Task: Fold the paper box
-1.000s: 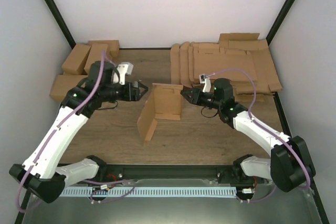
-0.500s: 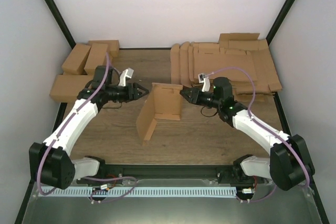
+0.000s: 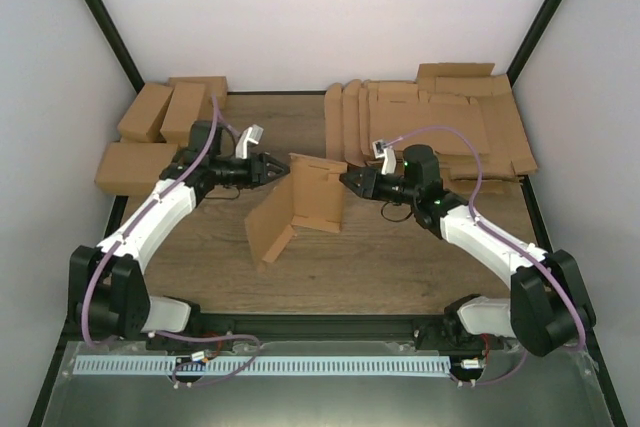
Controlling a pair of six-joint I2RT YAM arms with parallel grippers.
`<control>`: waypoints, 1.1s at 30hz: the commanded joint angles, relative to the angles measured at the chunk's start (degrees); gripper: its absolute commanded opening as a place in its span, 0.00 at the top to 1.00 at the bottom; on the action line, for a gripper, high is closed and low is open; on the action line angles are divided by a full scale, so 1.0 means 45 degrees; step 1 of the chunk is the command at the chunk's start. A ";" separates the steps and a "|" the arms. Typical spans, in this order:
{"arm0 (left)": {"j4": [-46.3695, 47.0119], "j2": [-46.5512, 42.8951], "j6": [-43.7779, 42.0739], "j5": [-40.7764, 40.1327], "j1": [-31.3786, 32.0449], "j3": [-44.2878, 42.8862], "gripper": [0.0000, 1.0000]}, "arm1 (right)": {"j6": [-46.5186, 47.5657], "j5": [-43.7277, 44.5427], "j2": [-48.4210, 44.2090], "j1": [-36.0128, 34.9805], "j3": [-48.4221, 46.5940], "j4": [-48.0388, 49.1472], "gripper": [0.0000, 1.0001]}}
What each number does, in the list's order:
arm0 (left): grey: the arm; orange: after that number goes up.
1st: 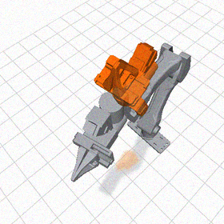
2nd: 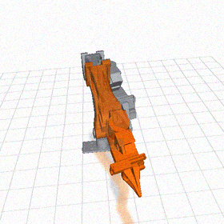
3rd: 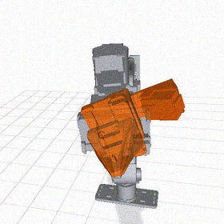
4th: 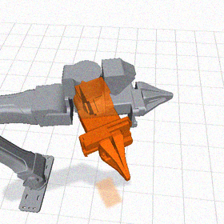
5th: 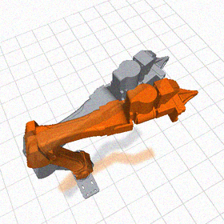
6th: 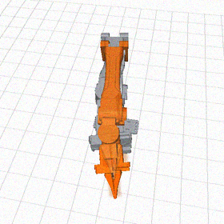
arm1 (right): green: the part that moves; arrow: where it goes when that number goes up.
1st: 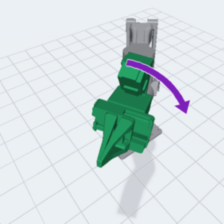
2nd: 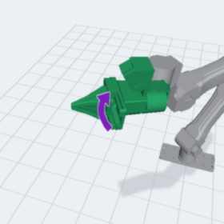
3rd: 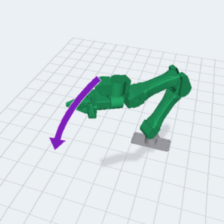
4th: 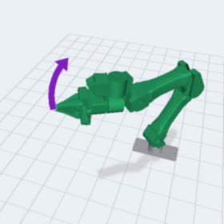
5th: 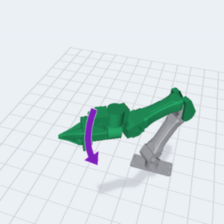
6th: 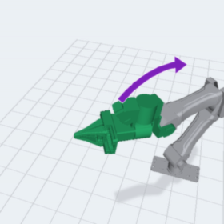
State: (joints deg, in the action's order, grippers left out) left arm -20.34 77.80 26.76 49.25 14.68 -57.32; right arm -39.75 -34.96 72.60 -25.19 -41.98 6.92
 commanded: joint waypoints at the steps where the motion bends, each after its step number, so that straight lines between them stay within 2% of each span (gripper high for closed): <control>1: 0.0463 0.0354 -0.0137 0.0131 0.0029 0.0169 0.64 | 0.0265 -0.0381 0.0166 0.0052 -0.0545 -0.0049 0.70; 5: 0.0518 0.0537 -0.0181 0.0201 0.0039 0.0148 0.68 | 0.0401 -0.0531 0.0243 0.0051 -0.0576 -0.0062 0.71; 7: 0.0441 0.0539 -0.0214 0.0295 0.0039 0.0025 0.66 | 0.0450 -0.0480 0.0248 0.0050 -0.0599 -0.0176 0.71; 12: 0.0026 -0.0470 -0.0246 -0.0174 -0.0114 -0.0210 0.37 | 0.0557 -0.0357 0.0194 0.0045 -0.0617 -0.0322 0.71; 14: 0.0120 -0.0941 0.0265 -0.0536 -0.0394 -0.0030 0.33 | 0.0607 -0.0366 0.0214 0.0041 -0.0670 -0.0383 0.71; 16: 0.0817 -0.1298 0.0890 -0.0349 -0.0828 0.0391 0.34 | 0.0652 -0.0352 0.0211 0.0048 -0.0671 -0.0391 0.71; 22: 0.1411 -0.1064 0.1445 0.0029 -0.1290 0.0910 0.53 | 0.0649 -0.0327 0.0219 0.0048 -0.0633 -0.0361 0.70; 33: 0.2280 0.0413 0.1551 0.0664 -0.0430 0.0617 0.56 | 0.0762 -0.0535 0.0404 0.0053 -0.0691 -0.0288 0.71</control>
State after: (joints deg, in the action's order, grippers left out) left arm -12.84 78.17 33.56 50.37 10.61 -53.54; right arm -37.85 -36.47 73.45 -25.19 -42.59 6.66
